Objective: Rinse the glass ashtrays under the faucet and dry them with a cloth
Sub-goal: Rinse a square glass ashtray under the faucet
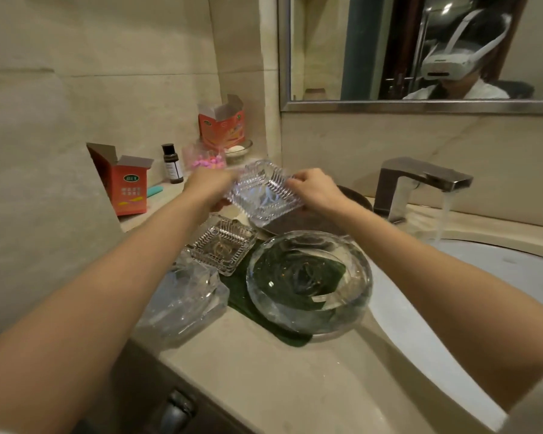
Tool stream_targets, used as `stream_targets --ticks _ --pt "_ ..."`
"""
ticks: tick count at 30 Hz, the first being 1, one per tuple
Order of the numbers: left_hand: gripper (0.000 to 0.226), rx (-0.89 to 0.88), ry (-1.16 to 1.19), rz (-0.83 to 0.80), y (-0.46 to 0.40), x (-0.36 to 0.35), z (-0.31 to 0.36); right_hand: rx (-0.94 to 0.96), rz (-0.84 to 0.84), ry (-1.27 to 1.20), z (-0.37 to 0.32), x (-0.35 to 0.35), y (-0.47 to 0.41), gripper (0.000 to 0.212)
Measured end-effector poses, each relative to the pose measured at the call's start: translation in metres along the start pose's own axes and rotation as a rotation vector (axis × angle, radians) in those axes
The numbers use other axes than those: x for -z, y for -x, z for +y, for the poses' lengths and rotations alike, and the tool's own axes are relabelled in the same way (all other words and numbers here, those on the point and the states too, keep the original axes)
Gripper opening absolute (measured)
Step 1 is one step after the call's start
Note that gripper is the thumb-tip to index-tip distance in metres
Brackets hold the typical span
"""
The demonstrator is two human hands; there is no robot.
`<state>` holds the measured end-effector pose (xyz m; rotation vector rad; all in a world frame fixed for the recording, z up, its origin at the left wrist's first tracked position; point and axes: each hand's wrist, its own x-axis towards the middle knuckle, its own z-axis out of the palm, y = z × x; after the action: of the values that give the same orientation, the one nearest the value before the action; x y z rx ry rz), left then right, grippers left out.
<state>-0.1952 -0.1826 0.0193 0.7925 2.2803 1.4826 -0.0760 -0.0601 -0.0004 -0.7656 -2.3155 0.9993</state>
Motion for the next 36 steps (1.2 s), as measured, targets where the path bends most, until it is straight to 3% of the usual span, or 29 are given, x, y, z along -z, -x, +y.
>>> stream_targets --ticks 2,5,10,13,18,22,24,28,33,36 --pt "0.012 0.058 0.160 -0.102 0.014 -0.015 0.023 -0.069 0.033 -0.183 0.002 0.027 0.016 0.018" --pt "0.030 0.147 0.304 -0.284 0.035 -0.045 0.044 -0.181 0.078 -0.304 0.016 0.068 0.043 0.012" --pt "0.017 0.236 0.471 -0.642 0.077 -0.123 0.058 -0.316 0.147 -0.286 0.061 0.143 0.103 0.012" --pt "0.019 0.264 0.440 -0.731 0.094 -0.172 0.055 -0.420 0.207 -0.238 0.093 0.169 0.125 0.022" --pt "0.006 0.245 0.224 -0.689 0.115 -0.226 0.058 -0.559 0.311 -0.298 0.142 0.172 0.139 0.035" --pt "0.030 0.268 0.172 -0.747 0.106 -0.262 0.047 -0.561 0.429 -0.452 0.166 0.162 0.135 0.045" --pt "0.029 0.294 0.184 -0.720 0.101 -0.283 0.037 -0.581 0.457 -0.496 0.174 0.159 0.130 0.046" --pt "0.028 0.329 0.305 -0.542 0.089 -0.316 0.017 -0.614 0.312 -0.654 0.194 0.152 0.124 0.038" --pt "0.028 0.420 0.462 -0.424 0.083 -0.330 0.004 -0.704 0.178 -0.587 0.220 0.137 0.127 0.030" --pt "0.035 0.431 0.489 -0.395 0.078 -0.334 0.001 -0.668 0.211 -0.560 0.227 0.130 0.124 0.032"
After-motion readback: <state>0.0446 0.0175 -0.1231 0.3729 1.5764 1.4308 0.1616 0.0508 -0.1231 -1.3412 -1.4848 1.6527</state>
